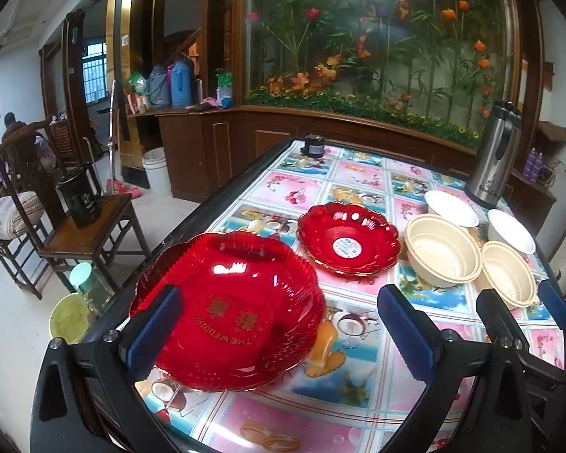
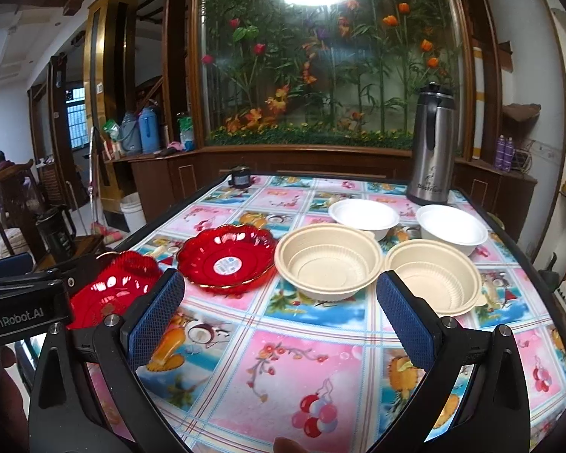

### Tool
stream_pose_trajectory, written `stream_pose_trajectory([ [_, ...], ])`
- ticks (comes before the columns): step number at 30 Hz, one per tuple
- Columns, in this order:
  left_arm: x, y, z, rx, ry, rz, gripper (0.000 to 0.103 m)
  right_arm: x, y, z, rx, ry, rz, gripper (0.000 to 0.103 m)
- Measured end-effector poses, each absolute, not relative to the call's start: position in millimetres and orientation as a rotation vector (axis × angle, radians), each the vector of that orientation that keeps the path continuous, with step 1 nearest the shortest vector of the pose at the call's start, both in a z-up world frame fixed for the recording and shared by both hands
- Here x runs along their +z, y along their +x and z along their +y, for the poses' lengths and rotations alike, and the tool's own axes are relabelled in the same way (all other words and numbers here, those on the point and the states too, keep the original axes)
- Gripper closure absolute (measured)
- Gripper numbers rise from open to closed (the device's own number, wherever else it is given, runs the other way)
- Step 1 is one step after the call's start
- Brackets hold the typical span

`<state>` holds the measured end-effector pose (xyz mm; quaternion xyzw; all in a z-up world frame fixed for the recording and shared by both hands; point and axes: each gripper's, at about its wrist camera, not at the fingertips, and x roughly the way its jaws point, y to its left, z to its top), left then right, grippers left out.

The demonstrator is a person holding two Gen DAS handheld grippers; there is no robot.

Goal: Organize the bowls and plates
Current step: 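Grasp the rim of the large red gold-printed plate with the left tool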

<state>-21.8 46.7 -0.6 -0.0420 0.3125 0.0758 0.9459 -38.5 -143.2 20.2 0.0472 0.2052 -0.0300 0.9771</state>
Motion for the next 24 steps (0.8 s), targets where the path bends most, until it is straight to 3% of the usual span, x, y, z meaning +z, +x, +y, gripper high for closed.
stream_pose_trajectory([
  [24, -21, -26, 81, 0.287, -0.073, 0.698, 0.000, 8, -23, -129, 0.064, 0.135, 0.455, 0.000],
])
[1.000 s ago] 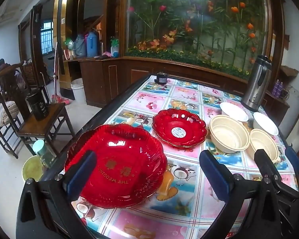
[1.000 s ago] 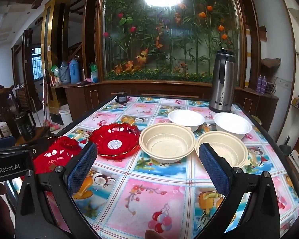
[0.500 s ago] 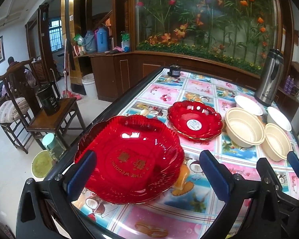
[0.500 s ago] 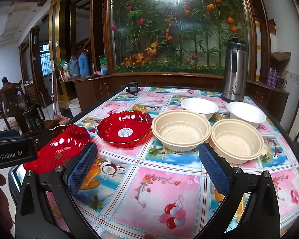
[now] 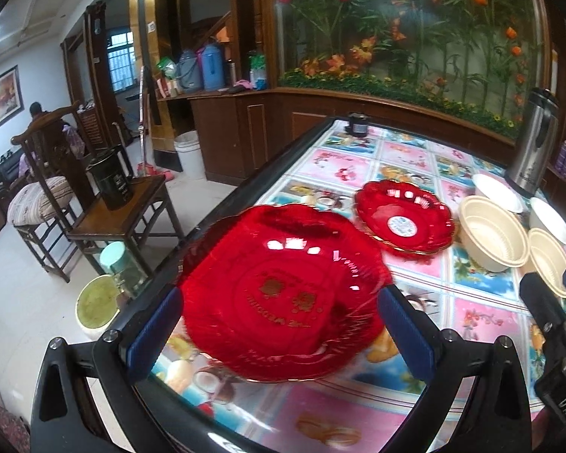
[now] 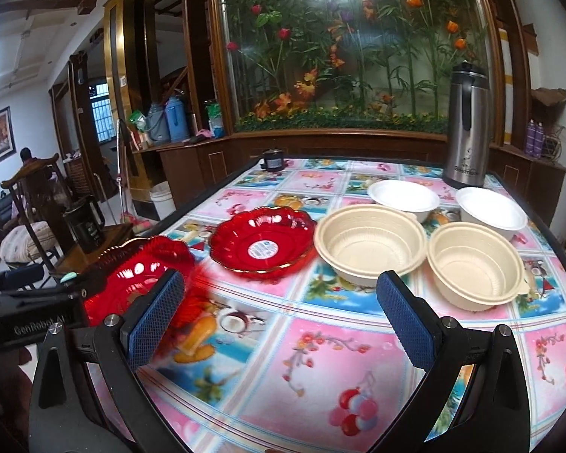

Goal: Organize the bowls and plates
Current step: 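Grasp the rim of the large red gold-printed plate with the left tool, then lift the large red plate with the left tool and tilt it up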

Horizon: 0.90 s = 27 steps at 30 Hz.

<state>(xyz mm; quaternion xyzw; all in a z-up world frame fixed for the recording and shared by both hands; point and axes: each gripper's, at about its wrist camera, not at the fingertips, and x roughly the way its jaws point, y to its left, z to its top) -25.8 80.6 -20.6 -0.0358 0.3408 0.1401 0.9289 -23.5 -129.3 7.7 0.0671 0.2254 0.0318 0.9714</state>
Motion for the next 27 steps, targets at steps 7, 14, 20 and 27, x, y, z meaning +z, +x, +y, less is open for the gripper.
stream_pose_trajectory([
  [7, -23, -30, 102, 0.332, -0.096, 0.689, 0.000, 13, -18, -109, 0.094, 0.118, 0.453, 0.000],
  [14, -25, -32, 116, 0.345, -0.120, 0.688, 0.000, 20, -17, -93, 0.115, 0.096, 0.448, 0.000],
  [20, -27, -35, 124, 0.348, -0.134, 0.686, 0.000, 24, -16, -79, 0.123, 0.069, 0.440, 0.000],
  [27, -29, -34, 130, 0.349, -0.145, 0.690, 0.000, 25, -14, -69, 0.129, 0.055, 0.445, 0.000],
])
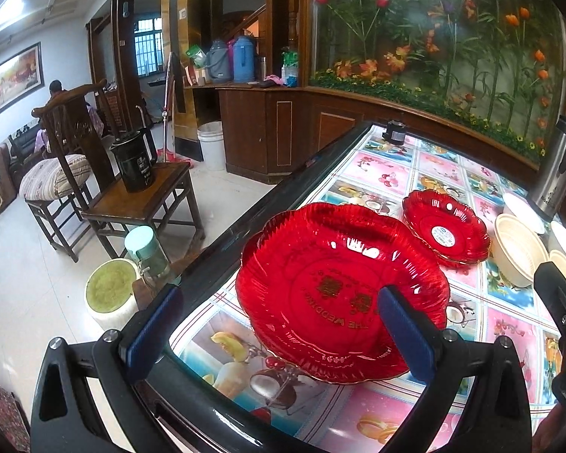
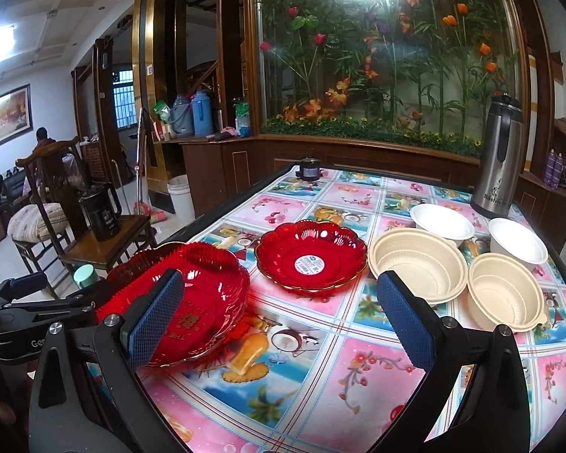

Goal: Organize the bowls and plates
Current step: 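Lift the large red plate with the left tool and tilt it up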

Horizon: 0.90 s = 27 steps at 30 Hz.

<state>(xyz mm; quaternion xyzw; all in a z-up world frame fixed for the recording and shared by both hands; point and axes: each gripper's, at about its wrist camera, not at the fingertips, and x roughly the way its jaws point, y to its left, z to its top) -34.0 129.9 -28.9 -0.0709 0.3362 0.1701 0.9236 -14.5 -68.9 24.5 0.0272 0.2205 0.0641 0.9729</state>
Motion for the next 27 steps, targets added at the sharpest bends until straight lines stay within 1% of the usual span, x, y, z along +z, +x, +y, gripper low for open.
stream_pose_trajectory([
  [10, -33, -31, 136, 0.338, -0.163, 0.713, 0.000, 22, -11, -65, 0.129, 0.056, 0.458, 0.000],
  [17, -33, -35, 174, 0.406, -0.214, 0.719, 0.000, 17, -3, -71, 0.125, 0.074, 0.492, 0.000],
  [22, -31, -37, 210, 0.477, -0.283, 0.727, 0.000, 10, 14, -68, 0.158, 0.098, 0.558, 0.000],
  [27, -40, -31, 229, 0.524, -0.317, 0.784, 0.000, -2, 34, -55, 0.208, 0.108, 0.643, 0.000],
])
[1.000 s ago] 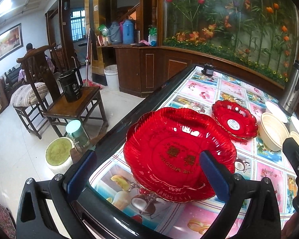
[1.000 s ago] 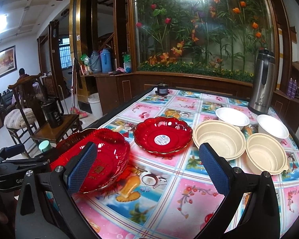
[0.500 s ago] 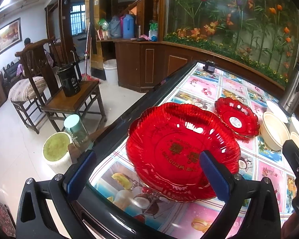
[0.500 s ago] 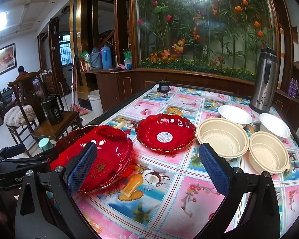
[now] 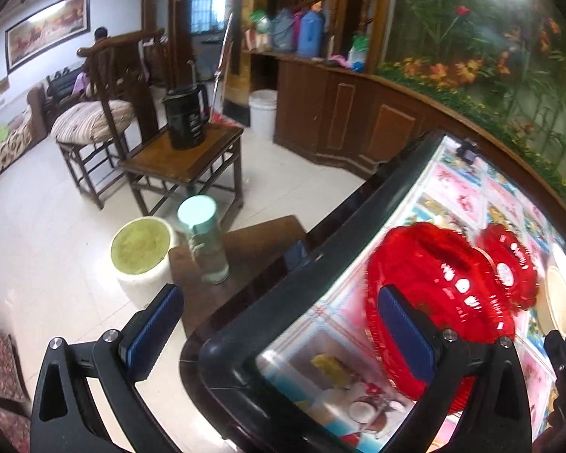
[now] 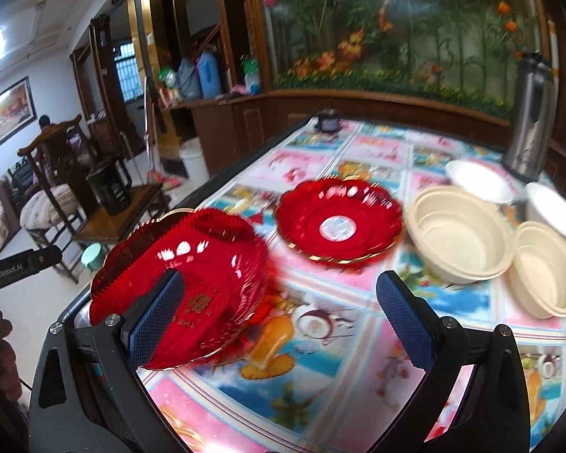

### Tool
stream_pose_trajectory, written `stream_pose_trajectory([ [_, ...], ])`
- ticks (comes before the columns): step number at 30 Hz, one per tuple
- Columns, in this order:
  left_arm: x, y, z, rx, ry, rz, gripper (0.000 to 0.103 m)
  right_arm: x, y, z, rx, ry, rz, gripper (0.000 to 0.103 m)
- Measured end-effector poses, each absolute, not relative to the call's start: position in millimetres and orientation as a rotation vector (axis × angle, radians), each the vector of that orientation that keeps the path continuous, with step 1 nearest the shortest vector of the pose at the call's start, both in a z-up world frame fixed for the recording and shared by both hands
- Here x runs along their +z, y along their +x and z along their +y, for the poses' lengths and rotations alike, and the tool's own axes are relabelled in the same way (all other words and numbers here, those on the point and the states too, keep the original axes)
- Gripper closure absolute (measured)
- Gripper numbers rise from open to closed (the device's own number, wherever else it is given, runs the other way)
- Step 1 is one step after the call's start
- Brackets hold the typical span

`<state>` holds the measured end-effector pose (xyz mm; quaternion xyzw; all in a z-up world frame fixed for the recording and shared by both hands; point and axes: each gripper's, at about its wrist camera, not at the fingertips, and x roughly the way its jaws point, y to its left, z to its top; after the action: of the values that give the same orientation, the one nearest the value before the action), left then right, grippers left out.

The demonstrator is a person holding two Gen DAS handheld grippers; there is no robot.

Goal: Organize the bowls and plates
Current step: 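Lift the large red plate with the left tool and tilt it up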

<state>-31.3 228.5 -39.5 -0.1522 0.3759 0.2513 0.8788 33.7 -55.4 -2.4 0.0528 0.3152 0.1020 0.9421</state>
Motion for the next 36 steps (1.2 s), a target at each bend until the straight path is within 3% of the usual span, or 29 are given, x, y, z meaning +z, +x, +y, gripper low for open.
stream_pose_trajectory([
  [14, -54, -16, 224, 0.524, -0.282, 0.850, 0.000, -30, 69, -56, 0.247, 0.209, 0.803, 0.001],
  [32, -54, -5, 210, 0.504, -0.235, 0.847, 0.000, -36, 87, -49, 0.266, 0.209, 0.823, 0.002],
  [36, -58, 1, 210, 0.497, -0.231, 0.858, 0.000, -38, 93, -44, 0.265, 0.200, 0.846, 0.008],
])
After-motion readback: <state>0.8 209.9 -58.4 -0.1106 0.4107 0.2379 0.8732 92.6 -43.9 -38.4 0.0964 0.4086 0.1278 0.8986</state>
